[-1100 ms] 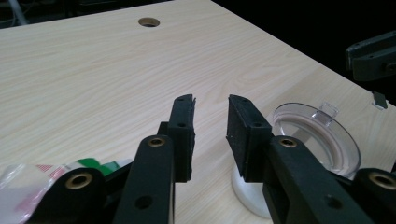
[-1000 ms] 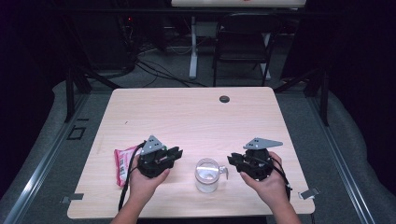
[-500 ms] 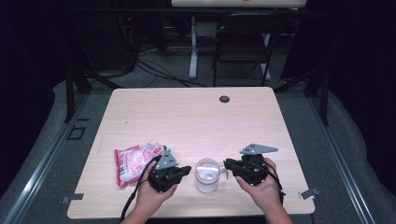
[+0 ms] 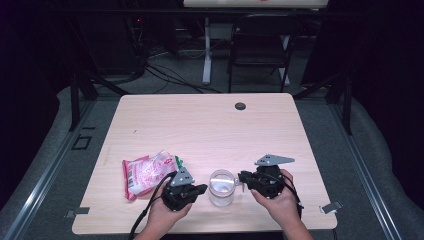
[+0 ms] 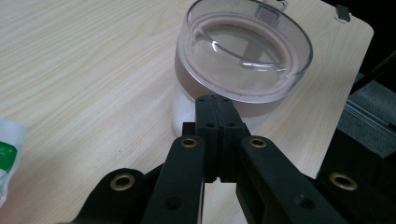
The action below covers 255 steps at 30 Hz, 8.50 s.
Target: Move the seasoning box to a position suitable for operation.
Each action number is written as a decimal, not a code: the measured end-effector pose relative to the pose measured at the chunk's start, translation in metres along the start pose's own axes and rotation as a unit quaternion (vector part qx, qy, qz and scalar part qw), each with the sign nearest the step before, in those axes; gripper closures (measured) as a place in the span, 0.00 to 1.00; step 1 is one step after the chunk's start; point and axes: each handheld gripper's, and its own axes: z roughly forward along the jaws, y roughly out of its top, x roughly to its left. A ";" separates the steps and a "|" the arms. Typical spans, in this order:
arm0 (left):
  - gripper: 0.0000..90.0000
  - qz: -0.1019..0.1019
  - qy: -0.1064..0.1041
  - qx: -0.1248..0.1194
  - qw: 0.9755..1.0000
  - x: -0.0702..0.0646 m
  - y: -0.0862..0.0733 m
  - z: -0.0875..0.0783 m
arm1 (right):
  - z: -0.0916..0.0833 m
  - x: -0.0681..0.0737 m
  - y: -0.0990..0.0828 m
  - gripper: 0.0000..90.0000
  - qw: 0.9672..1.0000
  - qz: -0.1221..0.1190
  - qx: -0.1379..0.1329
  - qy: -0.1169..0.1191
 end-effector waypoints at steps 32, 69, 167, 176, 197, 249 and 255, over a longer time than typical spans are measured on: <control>1.00 0.000 -0.010 -0.024 1.000 -0.005 0.006 -0.007 | -0.001 -0.001 -0.002 0.87 1.000 0.000 -0.001 0.005; 1.00 0.013 -0.015 -0.041 0.999 -0.014 0.022 -0.012 | -0.002 -0.005 -0.008 0.87 1.000 0.010 -0.011 0.004; 0.68 0.010 0.046 -0.012 0.999 0.000 0.030 0.007 | -0.009 0.005 -0.045 0.62 0.996 -0.078 -0.033 -0.012; 0.68 0.004 0.051 -0.025 0.998 0.005 0.025 -0.005 | 0.009 -0.009 -0.051 0.69 0.998 -0.061 -0.024 -0.012; 0.67 -0.005 0.063 -0.035 0.997 0.013 0.016 -0.017 | 0.030 -0.010 -0.048 0.81 0.997 -0.064 -0.020 -0.024; 0.65 -0.083 0.159 -0.081 0.980 0.053 -0.018 -0.080 | 0.048 -0.068 -0.024 0.92 0.998 -0.039 -0.027 -0.034; 0.63 -0.093 0.164 -0.079 0.979 0.059 -0.022 -0.081 | 0.044 -0.083 -0.024 0.91 0.999 -0.019 -0.032 -0.040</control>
